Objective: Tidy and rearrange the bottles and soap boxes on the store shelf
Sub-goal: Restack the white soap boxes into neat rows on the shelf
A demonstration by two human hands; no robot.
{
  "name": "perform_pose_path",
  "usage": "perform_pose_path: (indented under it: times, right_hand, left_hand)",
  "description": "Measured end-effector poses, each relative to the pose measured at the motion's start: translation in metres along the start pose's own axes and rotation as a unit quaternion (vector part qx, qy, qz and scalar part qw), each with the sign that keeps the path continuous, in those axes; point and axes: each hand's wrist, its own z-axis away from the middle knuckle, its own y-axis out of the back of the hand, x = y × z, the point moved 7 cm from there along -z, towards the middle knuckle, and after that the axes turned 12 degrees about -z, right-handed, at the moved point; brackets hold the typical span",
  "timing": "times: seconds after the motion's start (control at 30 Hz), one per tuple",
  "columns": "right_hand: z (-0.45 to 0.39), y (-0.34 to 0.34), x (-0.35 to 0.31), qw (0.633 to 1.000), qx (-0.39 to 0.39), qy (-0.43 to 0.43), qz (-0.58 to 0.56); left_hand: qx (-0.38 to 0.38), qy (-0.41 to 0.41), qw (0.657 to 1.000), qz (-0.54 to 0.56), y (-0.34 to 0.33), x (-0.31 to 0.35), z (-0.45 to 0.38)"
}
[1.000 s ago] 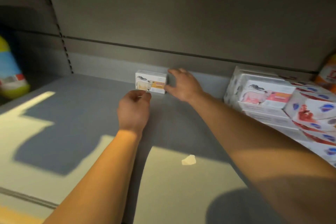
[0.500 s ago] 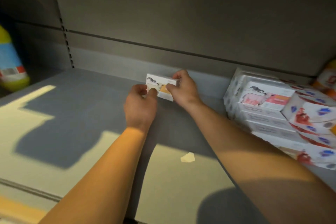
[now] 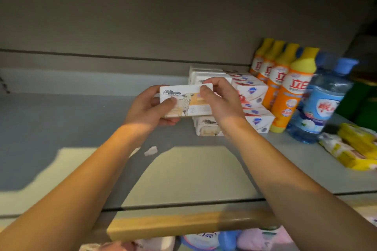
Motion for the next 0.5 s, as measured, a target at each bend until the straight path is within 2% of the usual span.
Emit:
perform_pose_path:
  times: [0.1,0.2,0.4,0.5]
  right_hand:
    - [0.001,0.021,-0.002,1.000,0.006,0.019,-0.002]
    - [0.000,0.027,0.001,0.999,-0.021,0.035,0.006]
    - [0.000,0.021,0.020,0.993,-0.117,0.032,-0.008]
    - [0.001,0.013,0.024,0.982,-0.186,0.042,0.010]
  left_hand:
    - [0.003,-0.003,1.000,0.022,-0.018,0.008,-0.004]
    - [0.031,-0.002,0.998,0.046,-0.028,0.005,-0.009]
    - [0.072,0.016,0.993,0.091,-0.026,-0.016,-0.007]
    - [0.061,0.048,0.990,0.122,-0.023,-0.025,-0.009]
